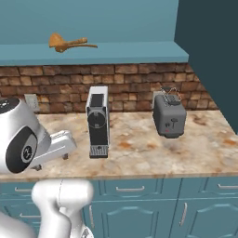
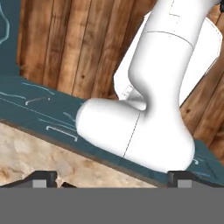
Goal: Organize the utensils by type. Pick up the wooden spoons from the counter and place them in the open cabinet. Then pick up the metallic utensils from the counter and place them in the open drawer.
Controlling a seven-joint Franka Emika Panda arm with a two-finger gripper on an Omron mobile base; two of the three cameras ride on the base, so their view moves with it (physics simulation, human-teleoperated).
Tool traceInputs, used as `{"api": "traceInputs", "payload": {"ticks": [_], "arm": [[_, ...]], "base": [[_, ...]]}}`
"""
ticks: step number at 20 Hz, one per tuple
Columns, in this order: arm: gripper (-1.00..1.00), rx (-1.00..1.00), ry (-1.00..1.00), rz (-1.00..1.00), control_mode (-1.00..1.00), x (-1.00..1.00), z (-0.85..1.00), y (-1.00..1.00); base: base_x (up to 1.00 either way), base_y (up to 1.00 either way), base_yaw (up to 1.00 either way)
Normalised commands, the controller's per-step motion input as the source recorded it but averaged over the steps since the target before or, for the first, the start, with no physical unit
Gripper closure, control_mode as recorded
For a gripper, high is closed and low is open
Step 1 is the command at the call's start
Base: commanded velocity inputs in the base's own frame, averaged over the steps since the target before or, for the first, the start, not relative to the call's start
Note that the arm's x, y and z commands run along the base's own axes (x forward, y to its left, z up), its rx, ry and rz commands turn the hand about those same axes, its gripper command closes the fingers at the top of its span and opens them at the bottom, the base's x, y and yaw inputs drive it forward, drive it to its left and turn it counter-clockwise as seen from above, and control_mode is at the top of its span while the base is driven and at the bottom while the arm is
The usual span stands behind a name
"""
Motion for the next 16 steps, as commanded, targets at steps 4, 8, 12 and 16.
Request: {"api": "traceInputs", "payload": {"ticks": [4,8,12,16], "arm": [[-1.00,0.00,0.00,0.02,1.00,-0.20,-0.12,0.00],[-1.00,0.00,0.00,0.00,1.00,0.00,0.00,0.00],[-1.00,0.00,0.00,0.00,1.00,0.00,0.00,0.00],[-1.00,0.00,0.00,0.00,1.00,0.00,0.00,0.00]], "base": [[-0.26,-0.03,0.07],[-0.55,-0.05,0.29],[-0.47,-0.08,0.47],[-0.13,-0.12,0.64]]}}
